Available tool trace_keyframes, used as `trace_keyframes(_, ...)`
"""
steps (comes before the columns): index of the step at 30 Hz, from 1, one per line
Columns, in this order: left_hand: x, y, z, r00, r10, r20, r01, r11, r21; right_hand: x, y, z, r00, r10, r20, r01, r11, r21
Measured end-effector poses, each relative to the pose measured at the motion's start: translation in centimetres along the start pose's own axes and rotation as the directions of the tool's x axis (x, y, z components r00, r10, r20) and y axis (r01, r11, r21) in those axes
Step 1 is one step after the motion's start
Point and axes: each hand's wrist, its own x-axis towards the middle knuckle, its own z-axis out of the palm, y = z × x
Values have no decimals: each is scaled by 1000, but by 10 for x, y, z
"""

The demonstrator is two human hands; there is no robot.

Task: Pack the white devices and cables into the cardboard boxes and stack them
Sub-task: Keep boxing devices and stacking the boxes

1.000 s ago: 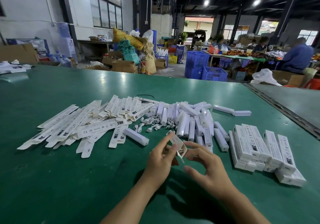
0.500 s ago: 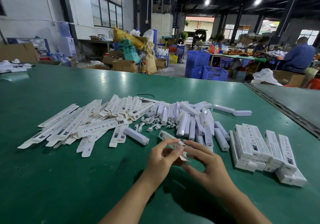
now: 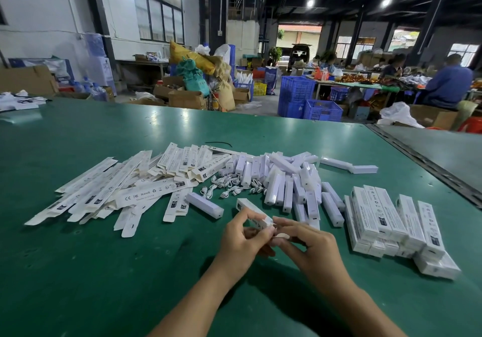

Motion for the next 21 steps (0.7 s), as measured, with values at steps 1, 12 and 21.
trace_keyframes(1, 0, 0, -1, 1000, 0, 0, 0, 1000, -2, 0, 0, 0, 1000, 2, 3, -2, 1000, 1)
trace_keyframes(12, -1, 5, 2, 998, -62, 30, 64, 996, -61, 0, -1, 0, 985, -57, -161, 43, 995, -88)
trace_keyframes(21, -2, 7, 2, 995, -90, 45, 93, 993, -69, 1, -4, -5, 995, 44, -88, -41, 998, 37)
